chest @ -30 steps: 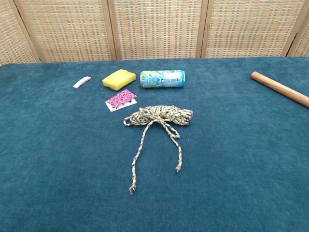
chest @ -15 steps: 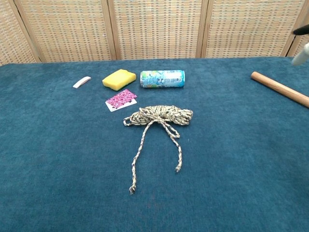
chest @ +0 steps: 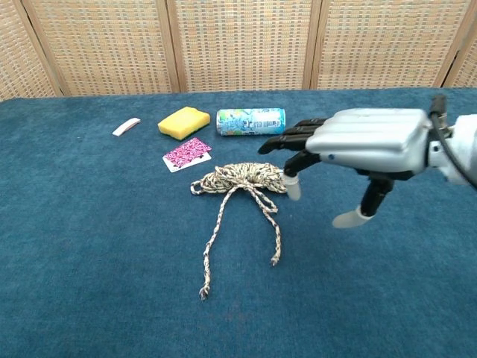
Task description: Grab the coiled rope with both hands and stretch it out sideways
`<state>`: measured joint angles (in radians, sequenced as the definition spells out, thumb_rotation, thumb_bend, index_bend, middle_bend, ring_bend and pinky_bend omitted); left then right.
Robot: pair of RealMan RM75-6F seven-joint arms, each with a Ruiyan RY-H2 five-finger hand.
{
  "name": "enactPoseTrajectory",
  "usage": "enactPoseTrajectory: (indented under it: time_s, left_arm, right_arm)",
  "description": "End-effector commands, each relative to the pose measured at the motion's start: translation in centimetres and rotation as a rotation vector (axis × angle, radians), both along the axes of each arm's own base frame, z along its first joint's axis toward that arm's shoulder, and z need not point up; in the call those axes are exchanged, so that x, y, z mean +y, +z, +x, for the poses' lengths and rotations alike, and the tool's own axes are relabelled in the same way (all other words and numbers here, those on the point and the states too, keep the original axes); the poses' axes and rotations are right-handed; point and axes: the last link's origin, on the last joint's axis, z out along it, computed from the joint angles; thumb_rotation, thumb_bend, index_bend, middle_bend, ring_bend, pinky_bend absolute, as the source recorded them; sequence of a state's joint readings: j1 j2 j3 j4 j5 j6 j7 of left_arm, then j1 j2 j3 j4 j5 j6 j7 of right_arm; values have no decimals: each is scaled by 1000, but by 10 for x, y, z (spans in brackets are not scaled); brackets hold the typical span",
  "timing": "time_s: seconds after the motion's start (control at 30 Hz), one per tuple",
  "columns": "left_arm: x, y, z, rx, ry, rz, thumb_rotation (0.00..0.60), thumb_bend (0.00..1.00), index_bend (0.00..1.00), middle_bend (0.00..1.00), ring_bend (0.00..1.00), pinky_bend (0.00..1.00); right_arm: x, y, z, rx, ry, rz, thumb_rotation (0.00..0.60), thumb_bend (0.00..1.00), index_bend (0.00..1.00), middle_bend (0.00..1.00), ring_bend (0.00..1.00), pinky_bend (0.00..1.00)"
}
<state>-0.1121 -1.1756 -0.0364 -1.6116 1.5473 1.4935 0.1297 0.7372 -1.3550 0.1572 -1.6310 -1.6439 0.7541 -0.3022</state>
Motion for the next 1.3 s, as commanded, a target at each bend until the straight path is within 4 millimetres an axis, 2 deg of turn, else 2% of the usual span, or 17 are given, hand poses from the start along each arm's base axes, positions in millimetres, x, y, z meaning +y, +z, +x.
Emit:
enactPoseTrajectory:
  time_s: [0.03,0.33,0.57,1.3]
  left_arm:
    - [1,-1,0,-2,2,-4,600,0,0,0,0,0]
    - [2,-2,-1,-6,7,-17,600,0,0,0,0,0]
    - [4,-2,-2,-10,11,-23,600,0,0,0,0,0]
    - [4,-5,-1,-3,10,-35,600,0,0,0,0,0]
  right_arm:
    - [-3,-30,14,61,29,19,600,232,406,30,0,0]
    - [-1,-62,26,130,56,0,600,248,435,30,0,0]
    - [3,-82,22,160,13,8,600,252,451,28,0,0]
    - [2,-93,20,192,-19,-2,600,295,494,26,0,0]
